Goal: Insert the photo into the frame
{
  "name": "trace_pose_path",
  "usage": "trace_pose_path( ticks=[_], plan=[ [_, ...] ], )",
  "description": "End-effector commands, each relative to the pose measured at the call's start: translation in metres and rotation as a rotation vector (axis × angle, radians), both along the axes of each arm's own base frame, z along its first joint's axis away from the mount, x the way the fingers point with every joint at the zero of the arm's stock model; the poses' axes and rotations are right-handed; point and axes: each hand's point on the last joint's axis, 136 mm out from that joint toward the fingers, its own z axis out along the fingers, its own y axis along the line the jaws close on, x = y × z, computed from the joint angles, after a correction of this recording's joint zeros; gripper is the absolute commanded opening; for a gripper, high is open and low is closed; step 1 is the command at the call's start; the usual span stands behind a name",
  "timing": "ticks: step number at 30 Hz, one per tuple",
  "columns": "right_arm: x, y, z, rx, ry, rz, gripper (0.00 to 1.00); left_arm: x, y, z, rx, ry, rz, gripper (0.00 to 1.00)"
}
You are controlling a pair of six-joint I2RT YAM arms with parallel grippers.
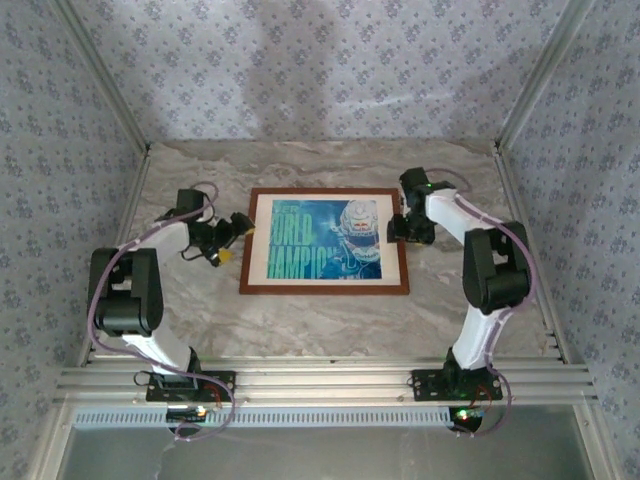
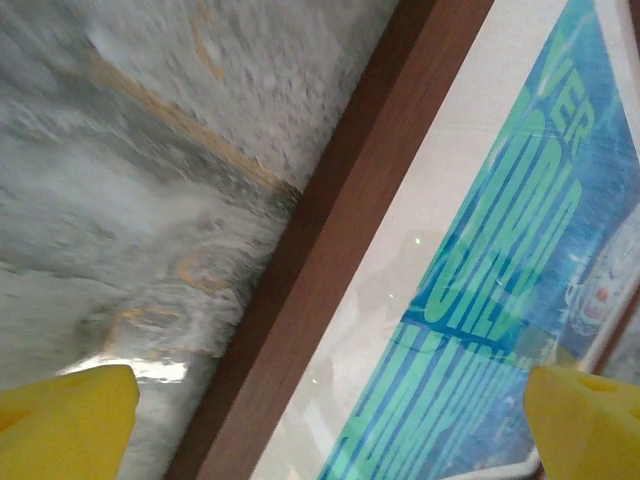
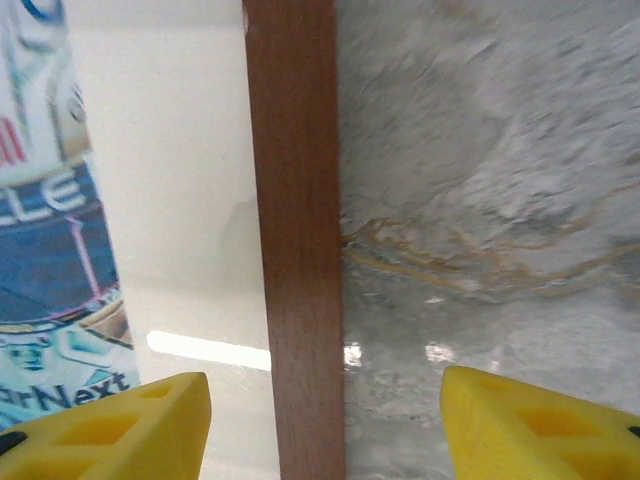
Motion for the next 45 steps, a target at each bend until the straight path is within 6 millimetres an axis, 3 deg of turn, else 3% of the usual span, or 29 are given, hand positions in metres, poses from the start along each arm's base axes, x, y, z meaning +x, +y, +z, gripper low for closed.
trace_pose_path(
  ticks=[1, 8, 12, 14, 17, 22, 23, 27, 31, 34, 40, 45],
  plan=[
    [0.014, -0.026, 0.023, 0.009, -0.143, -0.055, 0.65, 0.009, 0.036, 0.037, 0.183, -0.113, -0.028, 0.99],
    [0.022, -0.094, 0.008, -0.045, -0.39, -0.15, 0.75, 0.024, 0.108, 0.052, 0.568, -0.223, 0.007, 0.99],
    [0.026, -0.11, 0.004, -0.127, -0.524, -0.146, 0.85, 0.032, 0.131, 0.043, 0.722, -0.251, 0.007, 0.98],
    [0.026, -0.114, 0.005, -0.144, -0.568, -0.155, 1.0, 0.035, 0.137, 0.035, 0.77, -0.258, -0.006, 0.99],
    [0.034, -0.119, 0.023, -0.16, -0.715, -0.19, 1.0, 0.042, 0.138, 0.026, 0.809, -0.309, -0.034, 0.99],
    [0.04, -0.126, 0.033, -0.25, -0.815, -0.18, 1.0, 0.047, 0.147, 0.022, 0.883, -0.413, 0.002, 0.99],
    [0.038, -0.124, 0.027, -0.251, -0.806, -0.167, 1.0, 0.048, 0.147, 0.021, 0.892, -0.431, 0.003, 0.99],
    [0.03, -0.113, 0.035, -0.267, -0.9, -0.125, 1.0, 0.052, 0.147, 0.015, 0.898, -0.475, 0.02, 0.99],
    [0.017, -0.12, 0.033, -0.243, -0.993, -0.171, 1.0, 0.059, 0.135, 0.017, 0.864, -0.555, 0.016, 0.99],
    [0.011, -0.125, 0.025, -0.244, -0.952, -0.226, 1.0, 0.055, 0.124, 0.019, 0.884, -0.605, -0.022, 0.99],
    [0.013, -0.124, 0.029, -0.274, -0.984, -0.197, 1.0, 0.025, 0.12, 0.03, 0.952, -0.869, 0.101, 0.99],
    [0.013, -0.124, 0.029, -0.272, -0.983, -0.196, 1.0, 0.03, 0.114, 0.024, 0.936, -0.793, 0.033, 0.99]
  ],
)
